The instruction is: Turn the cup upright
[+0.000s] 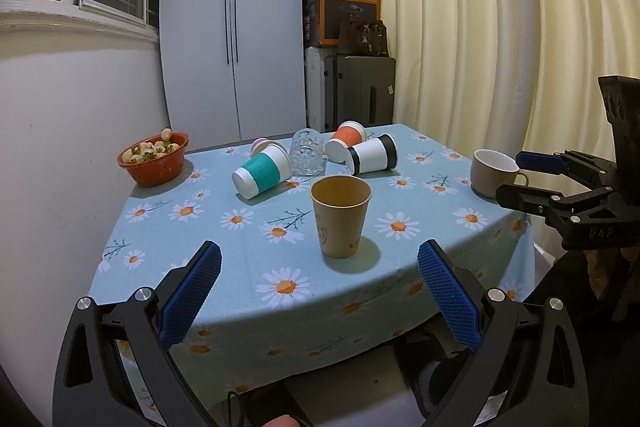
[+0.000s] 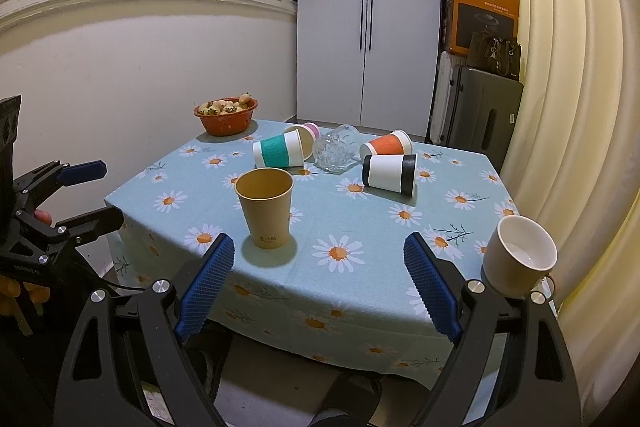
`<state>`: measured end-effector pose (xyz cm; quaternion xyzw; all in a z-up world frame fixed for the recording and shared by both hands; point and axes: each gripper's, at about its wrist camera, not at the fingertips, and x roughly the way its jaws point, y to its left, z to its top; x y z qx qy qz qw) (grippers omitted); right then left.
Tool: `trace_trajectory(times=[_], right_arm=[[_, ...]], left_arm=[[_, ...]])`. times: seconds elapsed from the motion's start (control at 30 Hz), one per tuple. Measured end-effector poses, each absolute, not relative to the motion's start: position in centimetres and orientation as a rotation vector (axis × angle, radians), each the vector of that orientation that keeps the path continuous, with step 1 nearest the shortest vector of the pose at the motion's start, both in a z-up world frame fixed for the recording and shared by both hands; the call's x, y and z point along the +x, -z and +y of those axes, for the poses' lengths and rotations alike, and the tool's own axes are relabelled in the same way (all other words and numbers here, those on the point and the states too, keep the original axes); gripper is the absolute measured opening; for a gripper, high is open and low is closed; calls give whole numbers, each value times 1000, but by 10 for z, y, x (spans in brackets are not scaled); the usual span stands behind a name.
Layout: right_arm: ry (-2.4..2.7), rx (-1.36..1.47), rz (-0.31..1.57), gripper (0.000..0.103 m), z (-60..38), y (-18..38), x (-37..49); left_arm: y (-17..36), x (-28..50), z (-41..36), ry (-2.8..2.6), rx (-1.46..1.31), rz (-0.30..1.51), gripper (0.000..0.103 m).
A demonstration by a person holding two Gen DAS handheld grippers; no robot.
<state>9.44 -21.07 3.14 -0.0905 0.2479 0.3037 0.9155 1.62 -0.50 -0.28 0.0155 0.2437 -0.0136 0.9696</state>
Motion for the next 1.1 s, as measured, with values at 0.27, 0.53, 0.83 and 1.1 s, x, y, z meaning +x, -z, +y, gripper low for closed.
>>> trace_trajectory(times=[0.27,0.53,0.83,1.1], right_arm=[[-624,-196,512,86,-210,-29,94],[-624,-197,512,86,-209,-29,94],[-624,-198,512,86,-209,-29,94],[-625,-198,512,86,-209,-29,94]], left_arm=[[2,14,-6,40,26,489,96],[2,15,-5,41,25,488,96],[1,14,-8,41,28,487,96],[1,14,-8,45,27,487,96]])
